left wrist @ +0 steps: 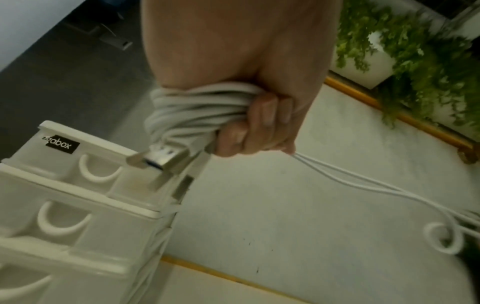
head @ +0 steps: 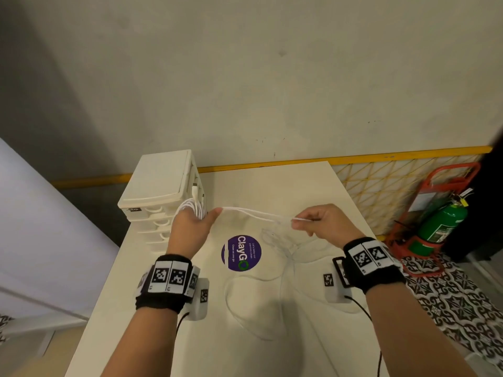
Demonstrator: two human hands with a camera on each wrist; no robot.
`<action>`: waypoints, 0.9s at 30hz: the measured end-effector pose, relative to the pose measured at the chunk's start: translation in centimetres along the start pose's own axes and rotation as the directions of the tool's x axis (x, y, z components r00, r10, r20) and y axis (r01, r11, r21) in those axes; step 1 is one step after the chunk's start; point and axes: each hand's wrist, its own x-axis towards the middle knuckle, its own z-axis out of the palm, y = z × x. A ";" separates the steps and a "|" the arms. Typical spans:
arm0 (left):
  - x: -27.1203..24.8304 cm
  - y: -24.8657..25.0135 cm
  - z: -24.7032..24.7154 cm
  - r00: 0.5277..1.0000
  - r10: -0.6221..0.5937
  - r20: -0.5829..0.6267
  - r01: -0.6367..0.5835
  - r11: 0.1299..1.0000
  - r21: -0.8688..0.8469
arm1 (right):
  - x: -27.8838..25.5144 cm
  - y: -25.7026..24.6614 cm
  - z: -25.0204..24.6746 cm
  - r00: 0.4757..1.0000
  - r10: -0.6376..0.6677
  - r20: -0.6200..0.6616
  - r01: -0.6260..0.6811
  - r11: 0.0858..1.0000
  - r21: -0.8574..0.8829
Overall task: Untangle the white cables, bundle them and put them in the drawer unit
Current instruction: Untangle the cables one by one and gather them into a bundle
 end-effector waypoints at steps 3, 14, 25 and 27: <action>0.3 -0.8 0.4 0.993 0.110 -0.045 -0.101 0.981 0.165 | -0.6 -0.1 0.7 0.979 0.052 0.197 -0.012 0.981 -0.196; -3.5 -0.2 2.0 0.790 0.063 0.610 -0.006 0.995 -0.096 | 1.8 0.3 -0.9 0.867 -0.170 -0.469 0.193 0.981 0.002; -1.3 4.0 1.1 0.749 0.256 0.611 0.276 0.718 -0.639 | 1.4 6.6 3.7 0.991 -0.087 0.104 0.131 0.815 -0.565; -0.9 4.4 1.4 0.797 0.155 0.584 0.264 0.779 -0.568 | 1.4 6.2 3.9 0.994 -0.101 0.049 0.111 0.824 -0.556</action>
